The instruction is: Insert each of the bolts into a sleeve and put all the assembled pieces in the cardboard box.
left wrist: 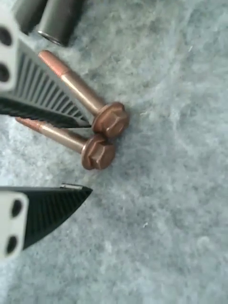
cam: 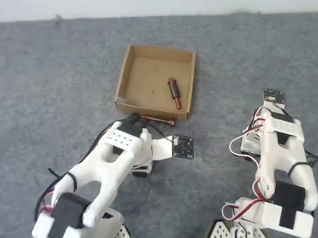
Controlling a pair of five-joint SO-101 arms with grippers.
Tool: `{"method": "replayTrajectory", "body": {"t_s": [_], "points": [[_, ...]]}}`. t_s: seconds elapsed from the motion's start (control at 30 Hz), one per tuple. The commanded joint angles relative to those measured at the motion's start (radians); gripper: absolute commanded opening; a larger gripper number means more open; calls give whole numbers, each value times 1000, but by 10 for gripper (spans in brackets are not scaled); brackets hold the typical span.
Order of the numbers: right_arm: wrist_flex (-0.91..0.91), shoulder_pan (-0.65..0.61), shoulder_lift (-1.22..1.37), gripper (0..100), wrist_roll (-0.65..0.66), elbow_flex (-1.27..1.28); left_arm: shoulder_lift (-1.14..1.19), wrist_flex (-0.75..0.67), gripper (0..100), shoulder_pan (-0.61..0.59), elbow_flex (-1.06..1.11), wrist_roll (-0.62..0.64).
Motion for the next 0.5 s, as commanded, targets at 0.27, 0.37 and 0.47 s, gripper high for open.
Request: {"method": "replayTrajectory", "body": {"t_s": [0.27, 0.37, 0.47], "points": [[-18, 7, -59, 6, 17, -5, 8, 14, 146, -2, -53, -11], [-18, 7, -59, 6, 17, -5, 8, 17, 105, 5, -51, -11], [-18, 7, -59, 6, 17, -5, 6, 41, 96, 5, -51, -11]]}}
